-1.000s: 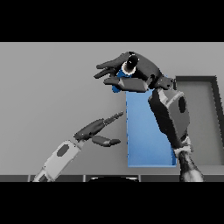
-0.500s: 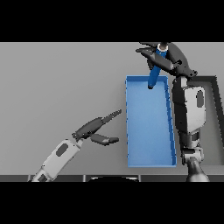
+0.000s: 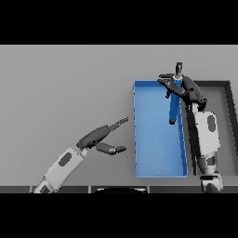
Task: Pick up the blue pipe and place it into the blue bin.
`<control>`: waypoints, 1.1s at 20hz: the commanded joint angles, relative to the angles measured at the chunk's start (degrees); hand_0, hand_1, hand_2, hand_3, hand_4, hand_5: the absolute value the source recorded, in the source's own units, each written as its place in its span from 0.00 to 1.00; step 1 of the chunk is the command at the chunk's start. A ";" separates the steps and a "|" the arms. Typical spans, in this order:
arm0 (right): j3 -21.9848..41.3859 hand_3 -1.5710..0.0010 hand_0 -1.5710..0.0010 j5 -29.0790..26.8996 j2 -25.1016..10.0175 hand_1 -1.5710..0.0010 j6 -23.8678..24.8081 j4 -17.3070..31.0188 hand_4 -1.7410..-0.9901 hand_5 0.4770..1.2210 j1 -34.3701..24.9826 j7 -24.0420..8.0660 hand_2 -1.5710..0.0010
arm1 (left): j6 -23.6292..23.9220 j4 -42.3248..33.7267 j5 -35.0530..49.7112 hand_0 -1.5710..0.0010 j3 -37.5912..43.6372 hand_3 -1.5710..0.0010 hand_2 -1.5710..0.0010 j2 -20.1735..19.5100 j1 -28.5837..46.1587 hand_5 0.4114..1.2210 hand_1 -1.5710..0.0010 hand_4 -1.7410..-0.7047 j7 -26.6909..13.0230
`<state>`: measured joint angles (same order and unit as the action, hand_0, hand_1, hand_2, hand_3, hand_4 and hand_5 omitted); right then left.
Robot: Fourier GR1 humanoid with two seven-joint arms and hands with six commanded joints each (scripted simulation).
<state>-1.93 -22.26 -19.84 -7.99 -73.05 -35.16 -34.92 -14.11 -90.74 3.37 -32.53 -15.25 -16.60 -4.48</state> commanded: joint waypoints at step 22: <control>43.50 0.98 0.96 -23.34 -23.55 0.97 13.04 0.59 0.74 0.46 -2.94 0.18 0.97 | 0.80 -1.86 -0.14 1.00 -0.60 1.00 1.00 0.14 0.62 0.07 1.00 0.88 -1.24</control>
<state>41.57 -45.58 -43.41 5.08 -72.45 -38.11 -34.73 -13.33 -92.61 3.23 -33.14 -15.10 -15.97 -5.72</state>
